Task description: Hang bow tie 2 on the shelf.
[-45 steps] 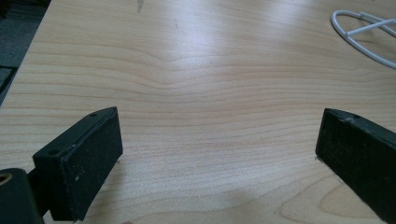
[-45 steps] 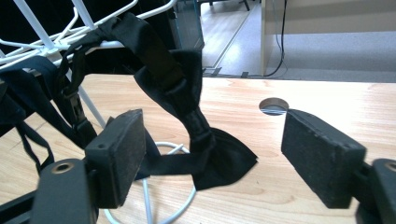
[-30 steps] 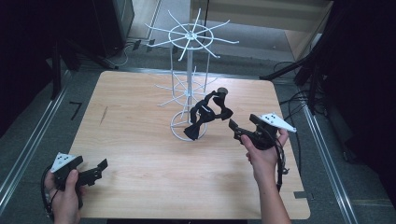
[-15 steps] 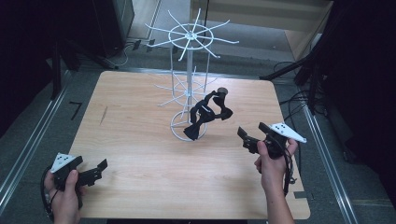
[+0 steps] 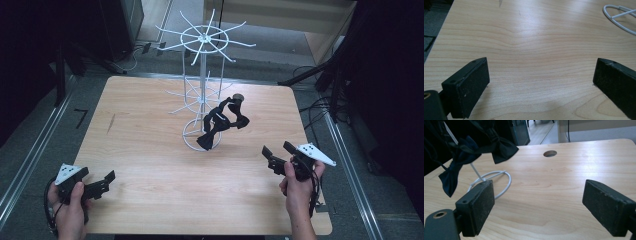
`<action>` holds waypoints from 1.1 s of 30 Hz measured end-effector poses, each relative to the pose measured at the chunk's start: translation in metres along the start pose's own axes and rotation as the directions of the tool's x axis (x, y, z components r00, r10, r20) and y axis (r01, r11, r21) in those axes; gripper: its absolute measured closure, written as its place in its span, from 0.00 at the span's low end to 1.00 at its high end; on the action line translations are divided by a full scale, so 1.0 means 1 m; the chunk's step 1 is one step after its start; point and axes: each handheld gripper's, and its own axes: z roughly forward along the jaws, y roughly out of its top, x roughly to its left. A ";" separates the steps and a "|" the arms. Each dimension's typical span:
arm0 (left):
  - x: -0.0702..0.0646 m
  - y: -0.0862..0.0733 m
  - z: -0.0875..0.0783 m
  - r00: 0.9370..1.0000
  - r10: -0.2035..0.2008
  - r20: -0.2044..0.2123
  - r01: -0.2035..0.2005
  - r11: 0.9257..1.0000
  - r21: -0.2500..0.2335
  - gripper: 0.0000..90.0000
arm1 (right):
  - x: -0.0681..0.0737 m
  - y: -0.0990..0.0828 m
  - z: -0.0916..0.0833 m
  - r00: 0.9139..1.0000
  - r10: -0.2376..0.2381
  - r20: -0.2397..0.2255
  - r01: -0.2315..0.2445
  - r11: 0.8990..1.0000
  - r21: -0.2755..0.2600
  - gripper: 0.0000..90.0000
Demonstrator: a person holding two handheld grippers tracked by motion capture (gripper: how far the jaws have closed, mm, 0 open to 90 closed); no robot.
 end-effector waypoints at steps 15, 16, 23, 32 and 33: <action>-0.001 0.000 0.001 1.000 0.009 0.002 -0.009 1.000 0.004 0.01 | -0.020 -0.021 -0.012 1.000 0.011 0.027 -0.011 1.000 0.010 0.12; -0.001 0.000 0.001 1.000 0.006 0.003 -0.006 1.000 0.004 0.01 | -0.021 -0.023 -0.013 1.000 0.008 0.030 -0.009 1.000 0.011 0.12; -0.001 0.000 0.001 1.000 0.008 0.002 -0.008 1.000 0.004 0.01 | -0.032 -0.036 -0.019 0.999 0.024 0.043 -0.024 1.000 0.017 0.12; -0.001 0.000 0.001 1.000 0.002 -0.003 -0.002 1.000 0.000 0.01 | -0.049 -0.049 -0.032 0.997 0.040 0.068 -0.041 0.999 0.014 0.12; -0.001 0.000 0.001 1.000 0.003 -0.003 -0.003 1.000 0.000 0.01 | -0.050 -0.049 -0.034 0.997 0.041 0.072 -0.042 0.999 0.015 0.12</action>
